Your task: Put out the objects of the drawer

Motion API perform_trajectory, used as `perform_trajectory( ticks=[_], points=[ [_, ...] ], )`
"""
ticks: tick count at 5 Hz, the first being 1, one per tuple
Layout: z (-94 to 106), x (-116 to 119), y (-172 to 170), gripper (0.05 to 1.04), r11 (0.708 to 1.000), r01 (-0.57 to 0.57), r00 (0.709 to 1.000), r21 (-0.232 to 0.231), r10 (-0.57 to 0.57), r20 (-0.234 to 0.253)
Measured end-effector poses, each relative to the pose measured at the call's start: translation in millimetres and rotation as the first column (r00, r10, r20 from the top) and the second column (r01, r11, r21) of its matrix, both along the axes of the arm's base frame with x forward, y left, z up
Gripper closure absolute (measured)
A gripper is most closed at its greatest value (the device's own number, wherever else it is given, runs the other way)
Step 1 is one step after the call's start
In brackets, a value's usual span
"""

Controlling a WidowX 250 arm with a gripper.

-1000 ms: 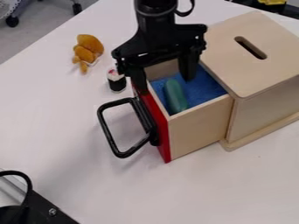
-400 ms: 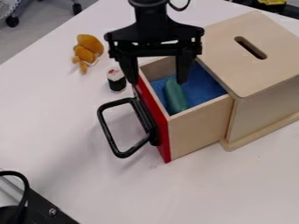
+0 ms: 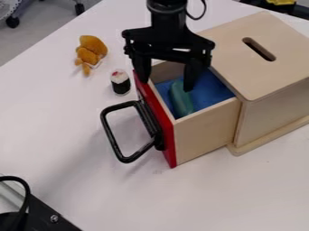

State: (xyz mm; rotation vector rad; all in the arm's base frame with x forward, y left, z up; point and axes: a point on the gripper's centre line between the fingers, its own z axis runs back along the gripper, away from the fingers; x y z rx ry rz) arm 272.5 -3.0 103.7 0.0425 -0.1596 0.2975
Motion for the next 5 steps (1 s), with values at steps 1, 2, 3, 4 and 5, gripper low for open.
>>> perform_trajectory(
  ticks=[1, 2, 3, 4, 5],
  points=[
    [-9.7, 12.5, 0.3, 0.085, 0.997, 0.078, 0.997, 0.023, -0.078, 0.003],
    [-17.3, 21.6, -4.8, 0.085, 0.989, 0.151, 0.988, 0.006, -0.151, 0.03],
    [-25.2, 25.0, -11.9, 0.085, 0.969, 0.247, 0.968, -0.017, -0.245, 0.062],
    [-32.2, 25.4, -14.8, 0.085, 0.959, 0.282, 0.958, -0.02, -0.281, 0.046],
    [-35.8, 26.0, -15.0, 0.085, 0.952, 0.306, 0.951, -0.017, -0.305, 0.044]
  ],
)
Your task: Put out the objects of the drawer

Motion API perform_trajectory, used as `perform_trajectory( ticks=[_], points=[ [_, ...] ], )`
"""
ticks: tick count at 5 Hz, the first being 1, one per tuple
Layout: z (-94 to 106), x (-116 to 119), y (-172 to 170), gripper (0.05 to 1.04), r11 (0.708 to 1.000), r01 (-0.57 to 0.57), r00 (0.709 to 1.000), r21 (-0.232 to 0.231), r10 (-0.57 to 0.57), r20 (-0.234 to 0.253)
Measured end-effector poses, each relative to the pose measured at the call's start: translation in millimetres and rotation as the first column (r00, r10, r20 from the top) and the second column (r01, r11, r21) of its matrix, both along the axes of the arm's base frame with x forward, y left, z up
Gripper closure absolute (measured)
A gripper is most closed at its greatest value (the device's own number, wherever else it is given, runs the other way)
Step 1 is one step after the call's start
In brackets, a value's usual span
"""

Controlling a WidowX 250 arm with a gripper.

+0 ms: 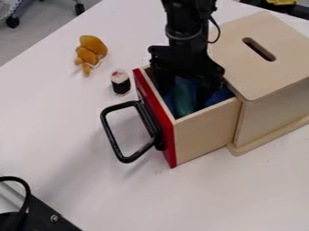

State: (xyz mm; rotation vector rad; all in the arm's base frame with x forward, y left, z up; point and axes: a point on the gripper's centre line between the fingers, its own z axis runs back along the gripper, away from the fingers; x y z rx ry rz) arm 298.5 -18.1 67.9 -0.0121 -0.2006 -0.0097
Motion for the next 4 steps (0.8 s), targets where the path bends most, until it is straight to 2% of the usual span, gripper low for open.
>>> perform_trajectory(
  ticks=[1, 3, 4],
  points=[
    [-15.1, -5.0, 2.4, 0.129, 1.0, 0.009, 0.999, 0.017, -0.009, -0.045],
    [-18.5, -5.8, 2.5, 0.594, 0.999, -0.01, 0.999, 0.044, 0.012, -0.043],
    [-18.6, -7.7, 2.7, 0.613, 0.998, -0.023, 0.998, 0.053, 0.026, -0.051]
  ],
)
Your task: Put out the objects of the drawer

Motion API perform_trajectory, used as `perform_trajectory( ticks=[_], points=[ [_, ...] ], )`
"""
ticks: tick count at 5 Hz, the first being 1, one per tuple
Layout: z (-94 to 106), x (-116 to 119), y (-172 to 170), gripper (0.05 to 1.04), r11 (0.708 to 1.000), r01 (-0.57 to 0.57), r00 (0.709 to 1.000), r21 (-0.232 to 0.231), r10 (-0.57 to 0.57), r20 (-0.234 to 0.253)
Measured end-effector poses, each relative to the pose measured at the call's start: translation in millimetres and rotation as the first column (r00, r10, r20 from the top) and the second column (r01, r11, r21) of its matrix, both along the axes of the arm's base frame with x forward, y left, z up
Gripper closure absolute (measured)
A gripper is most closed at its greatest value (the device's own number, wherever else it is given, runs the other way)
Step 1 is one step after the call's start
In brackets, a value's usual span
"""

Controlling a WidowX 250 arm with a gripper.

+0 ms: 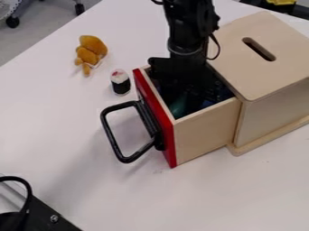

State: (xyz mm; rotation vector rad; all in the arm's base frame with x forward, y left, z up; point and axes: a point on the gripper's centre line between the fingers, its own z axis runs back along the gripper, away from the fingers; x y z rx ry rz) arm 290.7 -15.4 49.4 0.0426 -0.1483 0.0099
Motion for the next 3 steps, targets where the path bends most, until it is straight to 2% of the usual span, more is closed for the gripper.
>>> perform_trajectory(
  ticks=[1, 3],
  points=[
    [11.4, -2.0, -0.7, 0.614, 1.0, -0.006, 1.0, 0.003, 0.006, 0.015],
    [56.4, -7.4, 2.4, 0.619, 0.999, -0.043, 0.997, 0.018, 0.042, 0.061]
  ],
)
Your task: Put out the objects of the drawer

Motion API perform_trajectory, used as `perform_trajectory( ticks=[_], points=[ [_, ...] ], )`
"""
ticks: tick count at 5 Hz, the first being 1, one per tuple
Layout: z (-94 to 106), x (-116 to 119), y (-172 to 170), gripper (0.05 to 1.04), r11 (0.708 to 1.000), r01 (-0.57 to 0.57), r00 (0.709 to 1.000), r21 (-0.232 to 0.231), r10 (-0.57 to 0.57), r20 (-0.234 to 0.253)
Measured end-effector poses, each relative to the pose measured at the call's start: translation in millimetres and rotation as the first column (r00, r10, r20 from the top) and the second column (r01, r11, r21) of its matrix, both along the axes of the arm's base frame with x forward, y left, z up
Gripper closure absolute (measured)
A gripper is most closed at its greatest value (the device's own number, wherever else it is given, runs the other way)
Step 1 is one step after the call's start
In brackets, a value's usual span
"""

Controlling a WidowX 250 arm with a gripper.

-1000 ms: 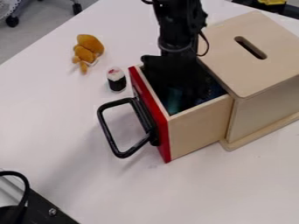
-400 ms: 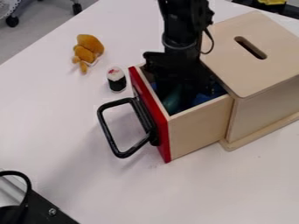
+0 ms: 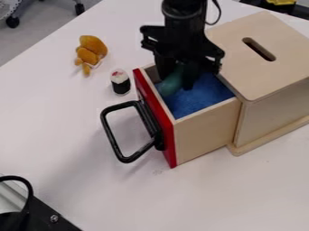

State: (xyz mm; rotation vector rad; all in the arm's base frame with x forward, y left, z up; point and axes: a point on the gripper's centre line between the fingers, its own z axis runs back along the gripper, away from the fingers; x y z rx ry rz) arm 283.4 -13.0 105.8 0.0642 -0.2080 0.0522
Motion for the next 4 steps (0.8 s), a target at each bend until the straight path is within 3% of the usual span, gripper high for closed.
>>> perform_trajectory(
  ticks=[2, 3, 4],
  points=[
    [34.4, 3.7, 26.7, 0.62, 0.991, -0.131, 0.991, -0.002, 0.131, 0.027],
    [46.2, 14.2, 50.9, 0.62, 0.971, -0.238, 0.97, -0.025, 0.238, 0.042],
    [45.1, 39.5, 82.8, 0.62, 0.945, -0.325, 0.945, -0.021, 0.326, 0.03]
  ],
)
